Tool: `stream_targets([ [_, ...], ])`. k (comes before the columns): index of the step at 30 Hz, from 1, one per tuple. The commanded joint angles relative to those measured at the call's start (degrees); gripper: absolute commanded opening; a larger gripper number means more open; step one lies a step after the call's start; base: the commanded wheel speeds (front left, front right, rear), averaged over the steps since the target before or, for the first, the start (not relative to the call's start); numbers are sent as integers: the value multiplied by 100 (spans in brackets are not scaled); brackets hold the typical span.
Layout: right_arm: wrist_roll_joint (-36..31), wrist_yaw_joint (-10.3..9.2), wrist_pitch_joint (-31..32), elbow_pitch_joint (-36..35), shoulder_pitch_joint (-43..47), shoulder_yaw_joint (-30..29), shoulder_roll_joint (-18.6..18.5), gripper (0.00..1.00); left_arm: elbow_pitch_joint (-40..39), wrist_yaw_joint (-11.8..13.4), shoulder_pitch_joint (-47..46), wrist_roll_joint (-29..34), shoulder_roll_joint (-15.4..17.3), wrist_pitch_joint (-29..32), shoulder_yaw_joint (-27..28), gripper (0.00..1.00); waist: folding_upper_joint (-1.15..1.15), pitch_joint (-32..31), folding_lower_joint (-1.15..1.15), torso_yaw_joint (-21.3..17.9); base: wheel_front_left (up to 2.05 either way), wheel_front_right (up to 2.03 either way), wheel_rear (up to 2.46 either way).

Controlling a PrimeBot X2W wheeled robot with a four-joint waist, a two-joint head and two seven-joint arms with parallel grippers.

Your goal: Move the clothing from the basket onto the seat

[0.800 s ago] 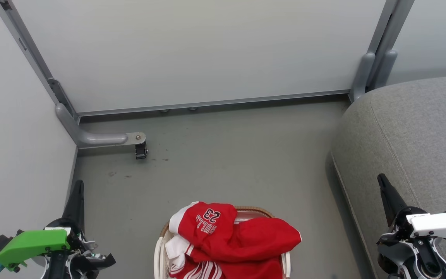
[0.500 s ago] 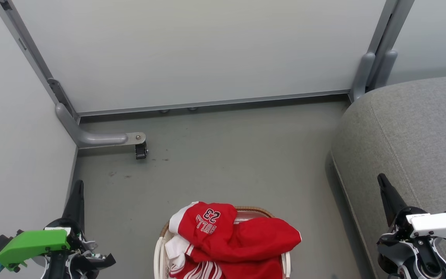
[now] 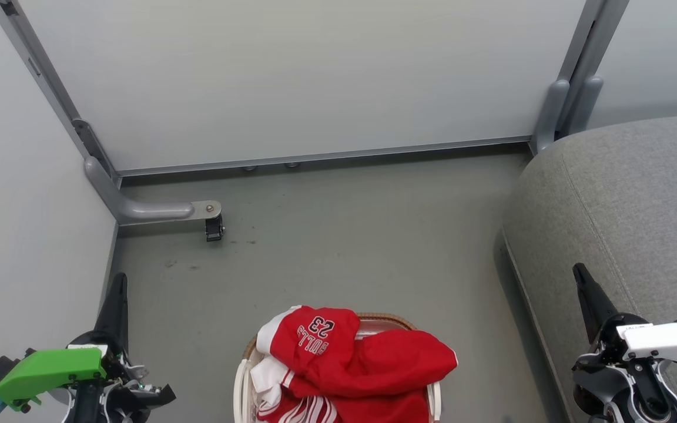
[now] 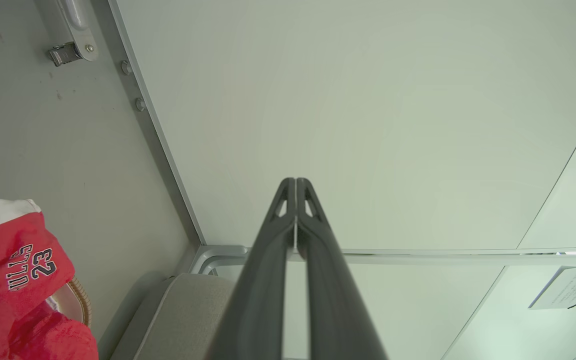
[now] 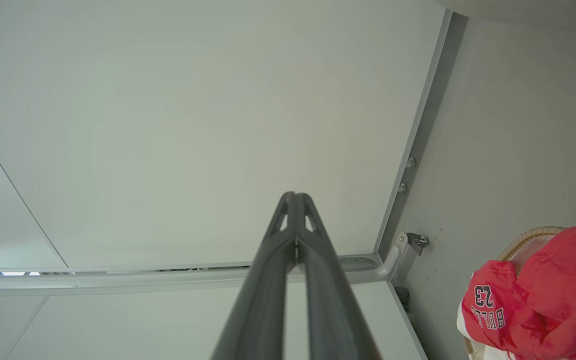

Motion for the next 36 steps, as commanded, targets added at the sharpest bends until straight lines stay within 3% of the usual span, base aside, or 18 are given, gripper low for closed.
stream_targets([
  [1, 21, 0, 5, -21, -49, -10, -35, 0, -7, -41, -65, -19, 2, 19, 7, 0, 0, 0, 0, 0, 0, 0, 0],
  [36, 21, 0, 5, -21, -49, -10, -35, 0, -7, -41, -65, -19, 2, 19, 7, 0, 0, 0, 0, 0, 0, 0, 0],
])
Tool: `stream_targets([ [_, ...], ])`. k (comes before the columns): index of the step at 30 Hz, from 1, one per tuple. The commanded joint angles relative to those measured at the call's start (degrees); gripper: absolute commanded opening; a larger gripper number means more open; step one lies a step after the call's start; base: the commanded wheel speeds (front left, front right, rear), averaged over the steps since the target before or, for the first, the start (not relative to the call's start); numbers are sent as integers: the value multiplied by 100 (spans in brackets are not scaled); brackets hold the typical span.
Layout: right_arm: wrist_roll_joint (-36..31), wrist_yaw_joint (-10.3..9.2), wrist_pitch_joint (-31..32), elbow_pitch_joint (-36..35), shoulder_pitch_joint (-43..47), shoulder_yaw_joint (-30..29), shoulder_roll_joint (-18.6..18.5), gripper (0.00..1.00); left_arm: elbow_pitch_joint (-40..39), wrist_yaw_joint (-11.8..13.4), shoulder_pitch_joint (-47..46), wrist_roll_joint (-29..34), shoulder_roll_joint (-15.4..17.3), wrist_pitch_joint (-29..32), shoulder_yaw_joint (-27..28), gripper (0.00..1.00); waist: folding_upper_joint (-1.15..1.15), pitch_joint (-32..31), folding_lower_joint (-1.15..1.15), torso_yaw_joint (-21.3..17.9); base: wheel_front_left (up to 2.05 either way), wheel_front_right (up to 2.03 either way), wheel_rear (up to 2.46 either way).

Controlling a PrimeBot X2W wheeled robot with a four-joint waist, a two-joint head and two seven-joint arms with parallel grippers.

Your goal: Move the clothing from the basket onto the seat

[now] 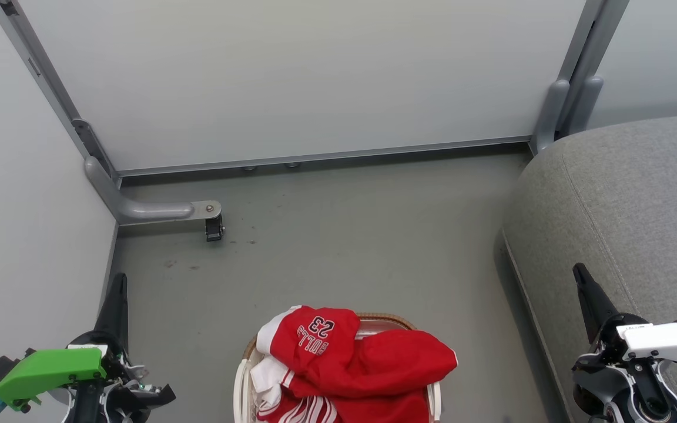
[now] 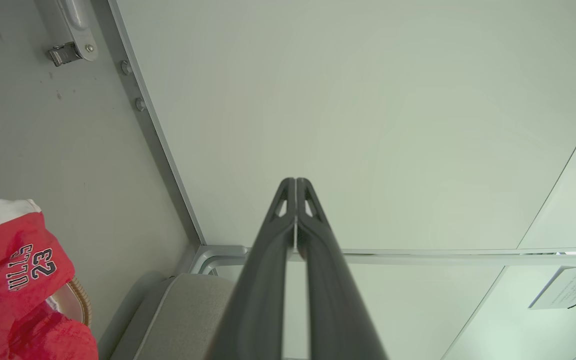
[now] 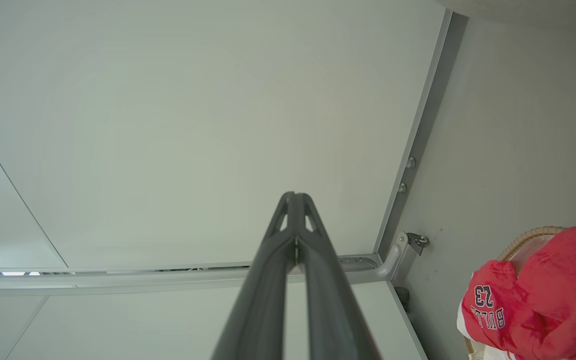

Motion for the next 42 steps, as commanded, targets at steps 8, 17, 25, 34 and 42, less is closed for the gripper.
stream_targets([
  [8, 21, 0, 5, -21, -49, -10, -35, 0, -7, -41, -65, -19, 2, 19, 7, 0, 0, 0, 0, 0, 0, 0, 0],
  [17, 21, 0, 5, -21, -50, -10, -35, 0, -7, -41, -65, -19, 2, 19, 7, 0, 0, 0, 0, 0, 0, 0, 0],
  [25, 21, 0, 5, -21, -50, -10, -35, 0, -7, -41, -65, -19, 2, 19, 7, 0, 0, 0, 0, 0, 0, 0, 0],
  [34, 21, 0, 5, -21, -50, -10, -35, 0, -7, -41, -65, -19, 2, 19, 7, 0, 0, 0, 0, 0, 0, 0, 0],
  [42, 21, 0, 5, -21, -50, -10, -35, 0, -7, -41, -65, -19, 2, 19, 7, 0, 0, 0, 0, 0, 0, 0, 0],
])
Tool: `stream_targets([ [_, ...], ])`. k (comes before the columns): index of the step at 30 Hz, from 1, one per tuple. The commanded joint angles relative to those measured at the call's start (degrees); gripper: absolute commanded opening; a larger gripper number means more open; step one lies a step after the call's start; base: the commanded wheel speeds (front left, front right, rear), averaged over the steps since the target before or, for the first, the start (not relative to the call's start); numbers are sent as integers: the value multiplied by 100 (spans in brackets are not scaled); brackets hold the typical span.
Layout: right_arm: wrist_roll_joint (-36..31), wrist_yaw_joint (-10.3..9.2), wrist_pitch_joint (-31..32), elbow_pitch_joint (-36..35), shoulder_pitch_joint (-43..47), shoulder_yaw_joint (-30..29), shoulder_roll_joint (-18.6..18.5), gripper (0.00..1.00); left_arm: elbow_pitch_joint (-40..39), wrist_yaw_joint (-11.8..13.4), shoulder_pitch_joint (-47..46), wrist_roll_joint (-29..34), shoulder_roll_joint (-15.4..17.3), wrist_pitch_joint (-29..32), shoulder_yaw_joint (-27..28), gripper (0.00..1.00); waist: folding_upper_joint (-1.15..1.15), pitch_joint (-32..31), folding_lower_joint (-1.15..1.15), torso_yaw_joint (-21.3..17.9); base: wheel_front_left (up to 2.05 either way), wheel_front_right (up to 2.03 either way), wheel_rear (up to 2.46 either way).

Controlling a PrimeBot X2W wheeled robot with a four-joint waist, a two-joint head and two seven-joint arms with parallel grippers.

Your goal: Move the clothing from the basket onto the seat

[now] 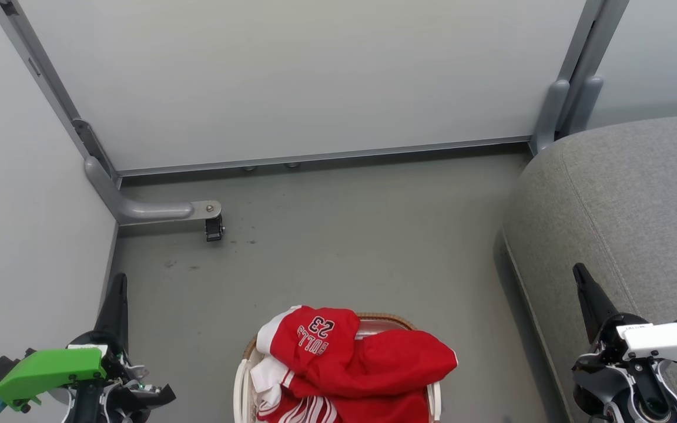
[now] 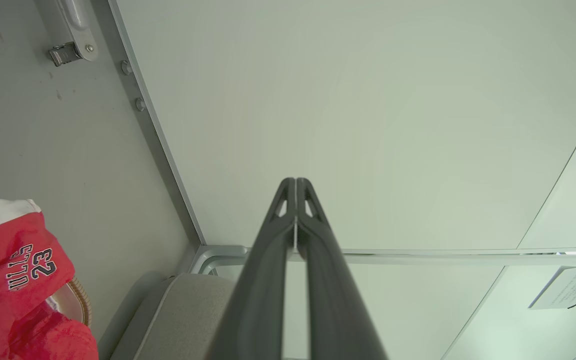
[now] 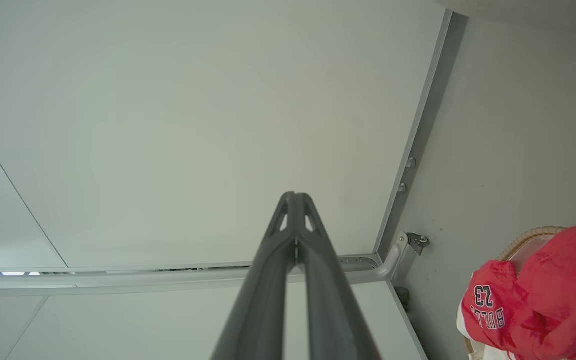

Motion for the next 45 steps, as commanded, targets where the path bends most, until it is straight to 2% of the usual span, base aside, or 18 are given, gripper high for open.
stream_targets([
  [1, 21, 0, 5, -21, -50, -10, -35, 0, -7, -41, -65, -19, 2, 19, 7, 0, 0, 0, 0, 0, 0, 0, 0],
  [5, 21, 0, 5, -21, -50, -10, -35, 0, -7, -41, -65, -19, 2, 19, 7, 0, 0, 0, 0, 0, 0, 0, 0],
  [6, 0, 0, 0, 0, 0, 0, 0, 100, 0, 0, 0, 0, 0, 0, 0, 100, 0, 0, 0, 0, 0, 0, 0],
  [16, -112, -2, -153, 202, 201, 140, 68, 100, 158, 7, 219, 54, -41, -156, -182, 100, 0, 2, 0, 0, 0, 0, 0],
  [26, -653, -2, -429, 204, 204, 175, 53, 100, -16, 3, 288, 424, -34, -430, -416, 100, 0, 10, 0, 5, 0, 0, 0],
  [32, -1234, -1, -579, 98, 221, 202, 45, 100, -117, 15, 307, 1009, -29, -578, -442, 100, 0, 18, 0, 12, 0, 0, 0],
  [45, -2749, -1, -874, -156, 242, 146, 29, 100, -467, 278, 307, 2720, -20, -872, -688, 100, 0, 31, 0, 20, 0, 0, 0],
])
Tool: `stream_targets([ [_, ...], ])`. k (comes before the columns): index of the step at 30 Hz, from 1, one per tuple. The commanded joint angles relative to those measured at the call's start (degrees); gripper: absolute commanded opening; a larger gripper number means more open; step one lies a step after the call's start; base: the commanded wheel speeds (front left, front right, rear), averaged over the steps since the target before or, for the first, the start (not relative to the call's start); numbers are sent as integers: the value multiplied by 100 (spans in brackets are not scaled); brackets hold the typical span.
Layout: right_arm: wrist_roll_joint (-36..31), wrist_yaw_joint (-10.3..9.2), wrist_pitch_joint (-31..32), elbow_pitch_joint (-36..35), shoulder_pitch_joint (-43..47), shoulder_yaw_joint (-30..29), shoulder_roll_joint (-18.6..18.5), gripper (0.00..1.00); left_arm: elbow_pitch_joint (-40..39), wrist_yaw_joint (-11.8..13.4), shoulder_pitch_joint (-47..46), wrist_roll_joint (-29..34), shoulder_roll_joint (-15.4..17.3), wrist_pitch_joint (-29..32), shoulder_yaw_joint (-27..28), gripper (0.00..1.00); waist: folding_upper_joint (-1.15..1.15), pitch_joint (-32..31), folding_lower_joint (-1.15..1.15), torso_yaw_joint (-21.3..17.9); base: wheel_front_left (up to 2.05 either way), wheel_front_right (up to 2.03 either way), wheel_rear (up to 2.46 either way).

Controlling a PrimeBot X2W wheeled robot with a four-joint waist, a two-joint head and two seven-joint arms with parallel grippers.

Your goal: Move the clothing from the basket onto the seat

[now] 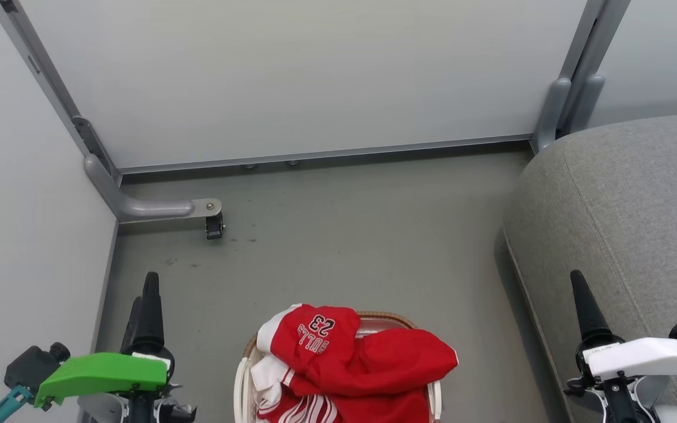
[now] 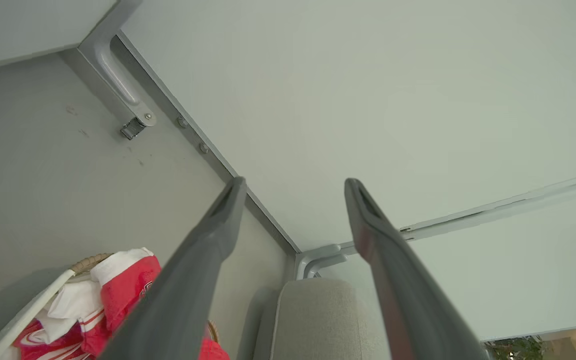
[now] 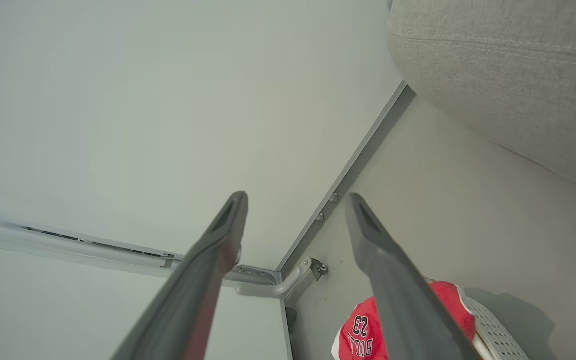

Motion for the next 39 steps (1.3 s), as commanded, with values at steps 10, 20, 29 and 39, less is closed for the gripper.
stream_targets([
  [10, -1328, 1, -251, -292, 19, 107, -61, 100, -266, 176, 16, 1249, 38, -237, -274, 100, 0, 9, 0, 12, 0, 0, 0],
  [20, -2302, 2, -432, -348, 97, 224, -69, 100, -249, 260, 150, 2176, 44, -419, -401, 100, 0, -13, 0, 22, 0, 0, 0],
  [29, -2996, 2, -581, -338, 169, 305, -77, 100, -256, 266, 300, 2825, 49, -564, -485, 100, 0, -42, 0, 26, 0, 0, 0],
  [39, -3676, 2, -734, -284, 226, 360, -84, 100, -139, 308, 386, 3416, 55, -714, -602, 100, 0, -71, 0, 46, 0, 0, 0],
])
